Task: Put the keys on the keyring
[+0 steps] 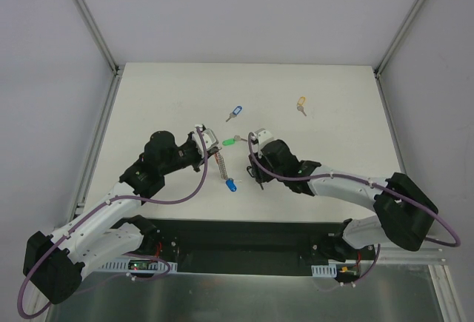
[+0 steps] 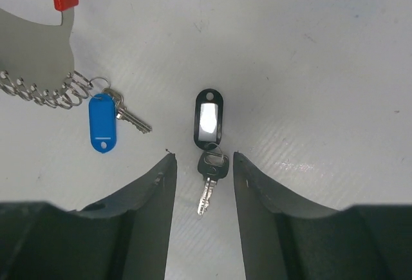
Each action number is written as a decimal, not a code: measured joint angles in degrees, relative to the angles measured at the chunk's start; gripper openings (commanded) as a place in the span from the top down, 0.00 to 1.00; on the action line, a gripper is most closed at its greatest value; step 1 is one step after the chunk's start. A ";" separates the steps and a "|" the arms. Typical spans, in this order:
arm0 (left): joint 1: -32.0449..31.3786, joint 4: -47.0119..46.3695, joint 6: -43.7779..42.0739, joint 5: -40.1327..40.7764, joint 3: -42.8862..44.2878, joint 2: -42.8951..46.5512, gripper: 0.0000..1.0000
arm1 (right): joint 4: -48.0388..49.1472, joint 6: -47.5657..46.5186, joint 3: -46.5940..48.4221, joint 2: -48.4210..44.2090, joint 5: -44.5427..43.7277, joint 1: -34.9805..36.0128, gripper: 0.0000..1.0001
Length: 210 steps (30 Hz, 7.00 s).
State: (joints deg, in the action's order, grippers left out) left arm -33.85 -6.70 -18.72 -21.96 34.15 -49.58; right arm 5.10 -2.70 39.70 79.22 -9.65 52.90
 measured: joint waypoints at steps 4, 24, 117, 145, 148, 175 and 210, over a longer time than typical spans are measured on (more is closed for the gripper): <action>0.00 0.02 0.00 0.00 0.00 0.00 1.00 | -1.64 1.49 0.15 0.00 7.28 -4.68 0.60; 0.00 0.04 0.00 -0.26 0.00 0.00 1.00 | -0.20 4.26 1.51 11.43 30.69 -16.26 0.71; 0.00 2.43 -4.00 -21.64 1.07 0.70 1.00 | -5.51 -24.52 1.42 -25.33 22.49 -0.52 0.99; -1.49 2.82 -6.21 -29.97 1.07 -1.90 1.00 | -5.31 -25.49 4.66 -18.32 27.82 4.48 0.99; -1.49 2.80 -6.23 -29.97 1.07 -1.95 1.00 | -5.29 -25.49 4.66 -18.18 28.20 4.55 0.99; -1.86 2.80 -6.21 -28.48 1.07 -1.95 1.00 | -5.38 -25.49 4.66 -18.43 28.37 4.68 0.99; -2.21 2.62 -6.21 -26.03 1.07 -1.29 1.00 | -5.40 -25.42 4.66 -18.47 27.65 4.79 0.99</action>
State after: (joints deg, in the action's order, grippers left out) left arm -36.05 -4.08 -24.93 -47.99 35.22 -50.87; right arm -0.30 -28.12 44.36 60.75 18.00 57.69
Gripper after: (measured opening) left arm 0.008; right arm 0.017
